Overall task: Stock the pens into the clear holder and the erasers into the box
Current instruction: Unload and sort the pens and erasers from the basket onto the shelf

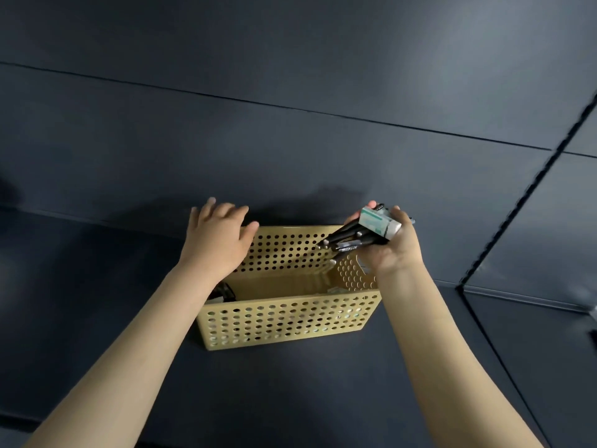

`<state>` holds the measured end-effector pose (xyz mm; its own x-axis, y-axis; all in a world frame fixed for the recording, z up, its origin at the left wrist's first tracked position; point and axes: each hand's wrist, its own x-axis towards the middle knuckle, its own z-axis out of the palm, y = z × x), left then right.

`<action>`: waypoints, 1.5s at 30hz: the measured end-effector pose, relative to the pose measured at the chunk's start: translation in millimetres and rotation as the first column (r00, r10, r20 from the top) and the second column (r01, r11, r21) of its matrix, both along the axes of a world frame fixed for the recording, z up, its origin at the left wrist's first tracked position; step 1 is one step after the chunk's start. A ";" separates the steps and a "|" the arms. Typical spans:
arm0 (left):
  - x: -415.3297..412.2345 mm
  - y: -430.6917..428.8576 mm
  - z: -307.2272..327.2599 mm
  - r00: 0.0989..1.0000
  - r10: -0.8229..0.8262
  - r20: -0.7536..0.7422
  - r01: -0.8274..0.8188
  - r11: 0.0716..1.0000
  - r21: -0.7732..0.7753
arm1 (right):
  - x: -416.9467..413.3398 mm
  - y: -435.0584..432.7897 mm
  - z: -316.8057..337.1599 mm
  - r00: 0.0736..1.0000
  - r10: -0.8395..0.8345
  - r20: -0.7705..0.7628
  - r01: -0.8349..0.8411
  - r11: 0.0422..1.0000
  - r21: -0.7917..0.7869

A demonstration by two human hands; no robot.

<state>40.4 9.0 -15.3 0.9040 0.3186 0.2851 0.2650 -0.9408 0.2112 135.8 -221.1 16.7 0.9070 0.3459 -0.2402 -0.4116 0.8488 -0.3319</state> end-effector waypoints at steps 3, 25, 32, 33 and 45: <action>-8.7 -21.1 24.8 0.944 -0.171 0.283 0.178 0.984 0.000 | -6.0 -22.3 1.8 0.999 -0.010 -0.039 0.012 0.998 0.056; -76.6 -532.4 -28.9 0.707 -0.706 0.040 0.470 0.427 -0.772 | -146.3 -442.8 -62.5 0.803 -0.582 -0.129 0.540 0.802 -0.256; -80.6 -633.6 -44.9 0.754 -0.656 -0.028 0.286 0.366 -0.885 | -148.8 -537.5 -76.9 0.824 -0.553 -0.124 0.522 0.826 -0.212; -79.0 -642.8 -43.7 0.764 -0.644 -0.036 0.275 0.376 -0.885 | -145.3 -545.7 -78.9 0.832 -0.540 -0.128 0.512 0.836 -0.198; 2.9 -698.0 -47.9 0.857 -0.510 0.075 0.359 0.487 -0.796 | -66.3 -586.2 -75.1 0.879 -0.468 -0.085 0.471 0.882 0.016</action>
